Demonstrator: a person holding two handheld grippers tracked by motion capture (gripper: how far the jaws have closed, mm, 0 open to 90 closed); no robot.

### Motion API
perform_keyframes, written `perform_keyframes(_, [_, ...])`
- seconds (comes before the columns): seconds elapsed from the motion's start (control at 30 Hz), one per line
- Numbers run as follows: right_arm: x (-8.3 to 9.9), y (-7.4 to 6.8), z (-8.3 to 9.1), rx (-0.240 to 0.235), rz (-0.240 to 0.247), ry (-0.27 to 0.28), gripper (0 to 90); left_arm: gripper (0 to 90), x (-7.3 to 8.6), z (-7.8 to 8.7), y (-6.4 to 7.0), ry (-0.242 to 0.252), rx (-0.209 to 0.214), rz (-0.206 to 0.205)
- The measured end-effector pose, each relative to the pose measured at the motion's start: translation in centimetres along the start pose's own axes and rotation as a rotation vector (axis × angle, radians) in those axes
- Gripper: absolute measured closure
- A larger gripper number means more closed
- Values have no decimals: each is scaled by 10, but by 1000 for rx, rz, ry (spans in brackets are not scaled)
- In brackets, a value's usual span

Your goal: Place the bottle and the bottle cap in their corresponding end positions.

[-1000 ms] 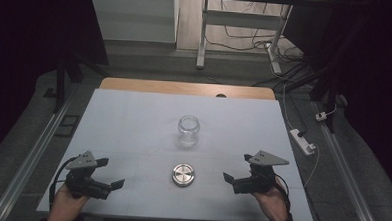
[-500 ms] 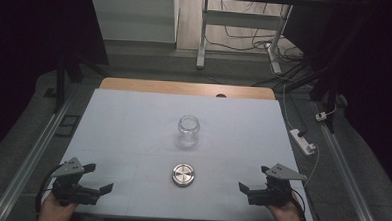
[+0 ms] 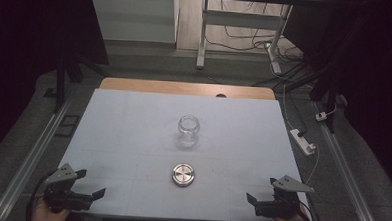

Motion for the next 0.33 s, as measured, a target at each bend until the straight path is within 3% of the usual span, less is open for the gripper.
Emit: perform_keyframes(0.33, [4,0,0,2,-4,-38,0,1,3,0,-2,-14,-4,20])
Point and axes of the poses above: each handheld gripper's, and its own axes: z roughly backward along the jaws, x roughly out of its underside, y roughly to its right, the point moved 4 cm from there along -z, roughly forward along the jaws, and after that the axes turned 4 degrees about x, right-handed, at the moved point
